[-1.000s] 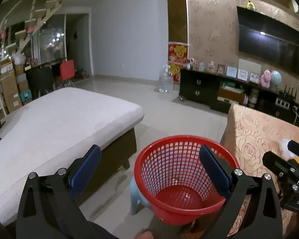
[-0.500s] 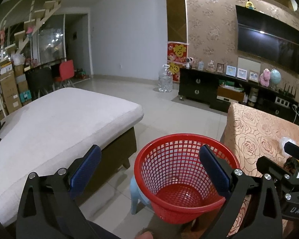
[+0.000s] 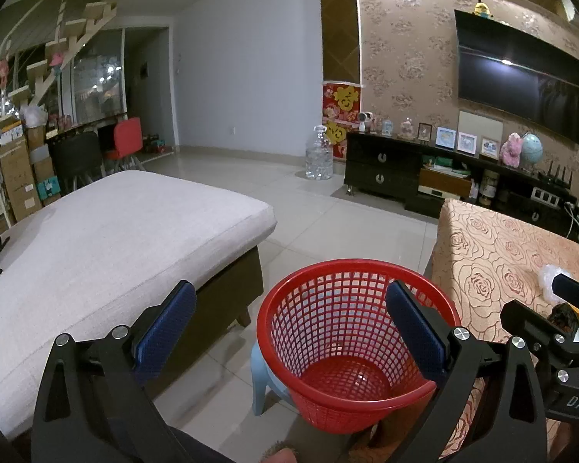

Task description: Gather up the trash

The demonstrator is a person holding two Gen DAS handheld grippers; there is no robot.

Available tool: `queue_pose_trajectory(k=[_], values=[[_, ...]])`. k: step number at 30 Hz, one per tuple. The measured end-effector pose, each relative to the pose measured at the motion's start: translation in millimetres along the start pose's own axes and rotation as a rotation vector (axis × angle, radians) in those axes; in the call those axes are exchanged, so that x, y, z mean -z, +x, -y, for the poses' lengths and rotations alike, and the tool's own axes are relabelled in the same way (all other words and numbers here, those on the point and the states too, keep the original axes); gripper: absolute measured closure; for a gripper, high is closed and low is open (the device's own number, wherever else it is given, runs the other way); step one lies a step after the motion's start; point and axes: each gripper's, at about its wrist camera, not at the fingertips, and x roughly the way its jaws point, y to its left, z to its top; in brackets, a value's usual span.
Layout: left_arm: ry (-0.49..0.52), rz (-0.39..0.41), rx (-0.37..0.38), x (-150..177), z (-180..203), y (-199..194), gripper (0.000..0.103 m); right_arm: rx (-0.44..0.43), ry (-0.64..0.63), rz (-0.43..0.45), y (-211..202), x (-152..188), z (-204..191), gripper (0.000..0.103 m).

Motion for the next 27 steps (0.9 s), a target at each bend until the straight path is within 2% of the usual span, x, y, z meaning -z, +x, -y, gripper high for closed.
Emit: queue_pose_trajectory(k=[27], values=[[0.002, -0.005, 0.000, 0.3, -0.7, -0.3, 0.008, -0.012, -0.008, -0.016, 2.0, 3.2, -1.8, 0.006]])
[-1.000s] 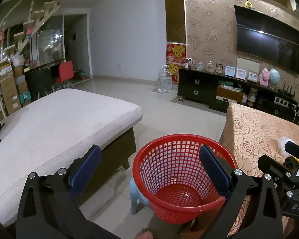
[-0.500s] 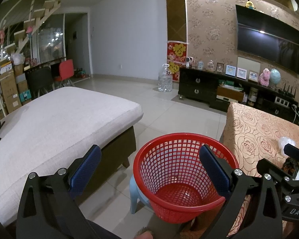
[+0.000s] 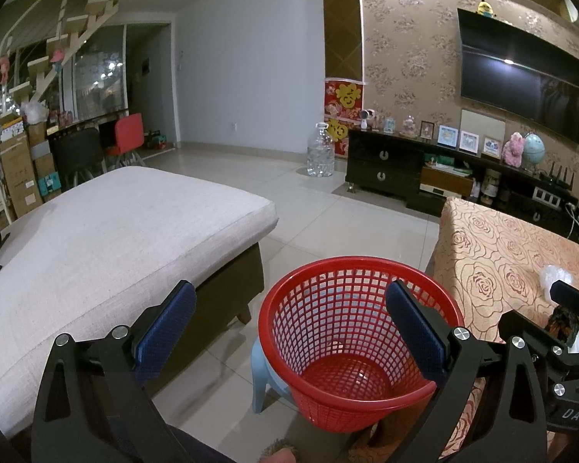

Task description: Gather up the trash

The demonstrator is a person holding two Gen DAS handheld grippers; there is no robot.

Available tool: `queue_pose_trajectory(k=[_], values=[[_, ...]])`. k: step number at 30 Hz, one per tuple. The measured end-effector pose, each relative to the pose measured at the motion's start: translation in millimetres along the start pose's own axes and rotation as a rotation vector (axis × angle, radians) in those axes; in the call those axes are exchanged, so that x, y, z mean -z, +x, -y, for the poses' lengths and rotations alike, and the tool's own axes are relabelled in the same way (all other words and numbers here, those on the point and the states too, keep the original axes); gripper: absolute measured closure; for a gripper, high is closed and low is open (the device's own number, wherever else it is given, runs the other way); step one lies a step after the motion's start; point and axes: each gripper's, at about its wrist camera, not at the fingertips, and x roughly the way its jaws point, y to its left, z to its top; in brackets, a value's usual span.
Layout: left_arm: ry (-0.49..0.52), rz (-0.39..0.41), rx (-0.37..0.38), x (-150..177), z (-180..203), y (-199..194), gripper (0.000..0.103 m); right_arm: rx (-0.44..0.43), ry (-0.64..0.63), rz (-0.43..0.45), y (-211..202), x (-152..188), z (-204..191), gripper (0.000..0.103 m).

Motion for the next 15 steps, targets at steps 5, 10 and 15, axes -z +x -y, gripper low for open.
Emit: queue_pose_trajectory(k=[5, 10, 15], values=[[0.002, -0.001, 0.000, -0.3, 2.1, -3.3, 0.008, 0.000, -0.001, 0.000, 0.0, 0.0, 0.1, 0.006], [0.000, 0.000, -0.001, 0.3, -1.0, 0.8, 0.008, 0.000, 0.000, 0.001, -0.2, -0.2, 0.1, 0.006], [-0.001, 0.000, 0.001, 0.2, -0.9, 1.1, 0.008, 0.002, -0.002, 0.001, -0.5, 0.1, 0.5, 0.006]])
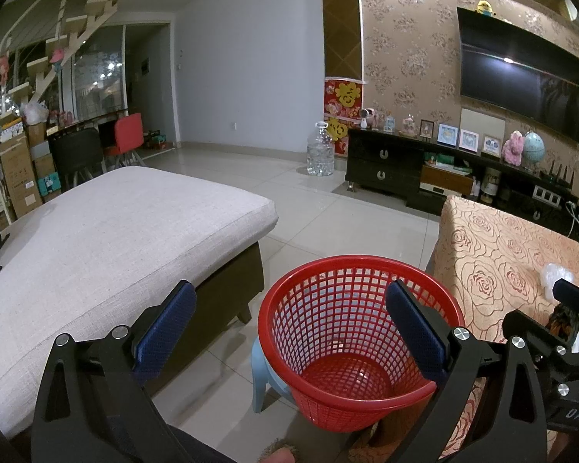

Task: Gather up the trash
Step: 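Reach the left tool to the brown cloth and grasp it while the right tool moves to the table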

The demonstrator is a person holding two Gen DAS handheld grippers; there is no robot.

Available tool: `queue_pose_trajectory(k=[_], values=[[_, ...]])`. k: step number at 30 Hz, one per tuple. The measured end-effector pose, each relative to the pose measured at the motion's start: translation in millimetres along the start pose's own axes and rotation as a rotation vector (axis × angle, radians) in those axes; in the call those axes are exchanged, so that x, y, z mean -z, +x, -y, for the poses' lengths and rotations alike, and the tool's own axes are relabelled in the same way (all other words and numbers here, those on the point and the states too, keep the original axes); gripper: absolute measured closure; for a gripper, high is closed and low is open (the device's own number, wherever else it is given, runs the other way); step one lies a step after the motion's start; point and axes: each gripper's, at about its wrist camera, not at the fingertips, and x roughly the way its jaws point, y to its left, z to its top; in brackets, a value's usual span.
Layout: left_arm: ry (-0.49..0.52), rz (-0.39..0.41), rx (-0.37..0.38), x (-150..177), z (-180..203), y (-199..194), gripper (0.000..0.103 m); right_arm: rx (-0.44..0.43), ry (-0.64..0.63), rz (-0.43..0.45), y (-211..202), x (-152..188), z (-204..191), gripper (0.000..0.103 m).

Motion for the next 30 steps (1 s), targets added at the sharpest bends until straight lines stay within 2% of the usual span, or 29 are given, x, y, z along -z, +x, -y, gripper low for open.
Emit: queue_pose_trajectory(k=[7, 14, 19, 25, 30], values=[[0.011, -0.010, 0.038, 6, 0, 1, 0.008, 0.040, 0.015, -0.001, -9, 5, 19, 0.006], [0.048, -0.007, 0.092, 13, 12, -4, 0.008, 0.172, 0.084, 0.010, -35, 8, 73, 0.006], [0.083, -0.012, 0.146, 12, 35, -7, 0.008, 0.255, 0.174, 0.026, -58, 15, 120, 0.006], [0.145, -0.069, 0.290, 24, 79, -10, 0.008, 0.356, 0.217, 0.042, -77, 22, 155, 0.006], [0.233, -0.155, 0.427, 44, 138, -10, 0.008, 0.394, 0.280, 0.051, -94, 29, 180, 0.006]])
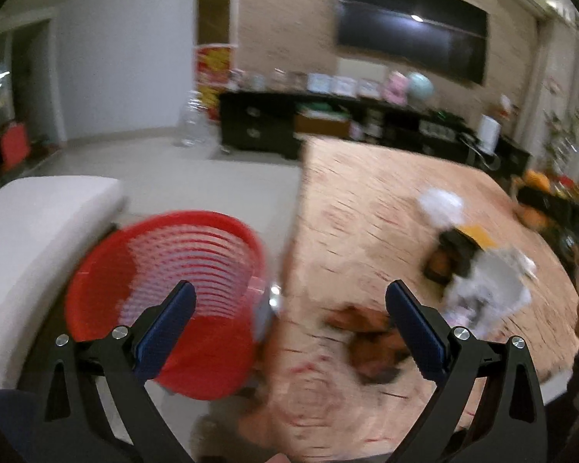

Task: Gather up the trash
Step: 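Reach the left tool to the brown cloth and grasp it while the right tool moves to the table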

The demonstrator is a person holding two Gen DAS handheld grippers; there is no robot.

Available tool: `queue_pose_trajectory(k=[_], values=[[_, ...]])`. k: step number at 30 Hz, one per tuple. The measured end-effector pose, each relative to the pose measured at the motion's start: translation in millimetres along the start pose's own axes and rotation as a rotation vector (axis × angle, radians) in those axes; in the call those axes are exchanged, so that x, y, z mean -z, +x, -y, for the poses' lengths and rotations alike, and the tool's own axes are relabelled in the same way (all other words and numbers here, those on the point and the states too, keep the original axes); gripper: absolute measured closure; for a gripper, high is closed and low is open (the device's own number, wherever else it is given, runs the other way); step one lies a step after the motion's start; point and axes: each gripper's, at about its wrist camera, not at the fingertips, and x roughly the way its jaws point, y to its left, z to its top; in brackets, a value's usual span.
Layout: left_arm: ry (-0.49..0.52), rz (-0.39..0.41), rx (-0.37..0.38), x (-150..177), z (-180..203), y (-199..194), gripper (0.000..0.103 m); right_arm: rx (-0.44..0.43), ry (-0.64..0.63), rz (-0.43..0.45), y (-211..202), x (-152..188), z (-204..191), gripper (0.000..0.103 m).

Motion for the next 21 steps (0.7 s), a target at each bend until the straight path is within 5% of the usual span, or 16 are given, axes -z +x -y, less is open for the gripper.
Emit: queue_pose_trajectory(k=[9, 18, 21], values=[[0.208, -0.124, 0.073, 16, 80, 64, 0.008, 0.059, 0.103, -0.013, -2, 0, 45, 0.006], [0.191, -0.215, 0.111, 25, 80, 98, 0.009, 0.154, 0.235, -0.063, 3, 8, 101, 0.006], [0.189, -0.219, 0.125, 26, 83, 101, 0.018, 0.175, 0.252, -0.077, 4, 11, 109, 0.006]])
